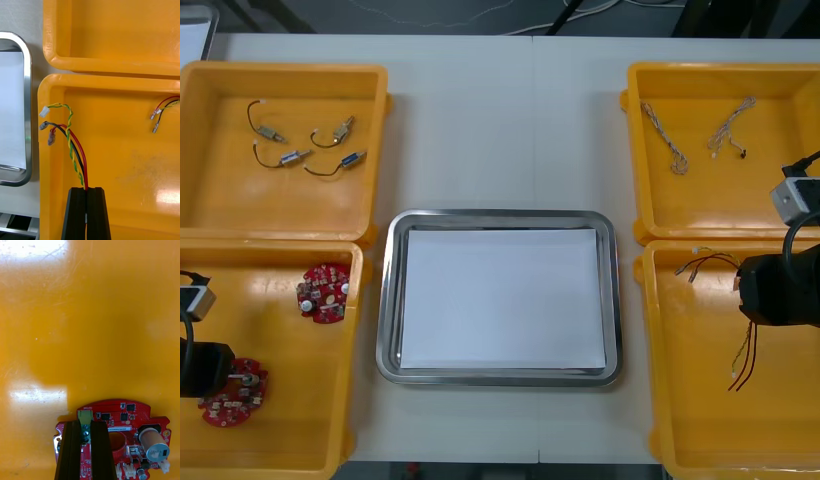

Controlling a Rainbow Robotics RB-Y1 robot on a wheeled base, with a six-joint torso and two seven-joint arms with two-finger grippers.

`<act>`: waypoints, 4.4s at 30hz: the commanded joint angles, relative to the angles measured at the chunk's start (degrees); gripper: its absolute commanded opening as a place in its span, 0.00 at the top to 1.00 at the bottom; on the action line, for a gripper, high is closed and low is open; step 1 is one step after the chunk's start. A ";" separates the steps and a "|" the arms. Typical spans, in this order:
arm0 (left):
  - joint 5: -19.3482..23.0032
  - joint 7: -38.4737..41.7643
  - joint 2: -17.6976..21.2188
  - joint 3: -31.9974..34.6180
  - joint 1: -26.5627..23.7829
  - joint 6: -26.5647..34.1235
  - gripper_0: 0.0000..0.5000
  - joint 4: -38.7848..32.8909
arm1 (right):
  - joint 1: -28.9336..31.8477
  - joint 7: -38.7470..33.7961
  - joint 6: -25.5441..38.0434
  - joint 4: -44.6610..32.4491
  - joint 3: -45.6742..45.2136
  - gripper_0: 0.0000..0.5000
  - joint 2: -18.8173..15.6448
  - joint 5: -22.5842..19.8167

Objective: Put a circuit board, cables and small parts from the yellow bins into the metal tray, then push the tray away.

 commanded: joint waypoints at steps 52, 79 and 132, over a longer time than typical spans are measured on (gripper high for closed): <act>-10.30 55.53 -2.08 -28.41 -31.08 28.48 1.00 -33.72 | -1.13 -2.19 0.20 -1.55 0.74 1.00 -1.81 0.44; -24.45 60.02 -3.05 -47.48 -38.11 21.13 1.00 -21.68 | -1.13 -2.19 0.20 -1.55 0.74 1.00 -1.81 0.44; -32.01 62.48 -6.91 -58.20 -38.91 9.35 1.00 -9.46 | -1.13 -2.19 0.20 -1.55 0.74 1.00 -1.81 0.44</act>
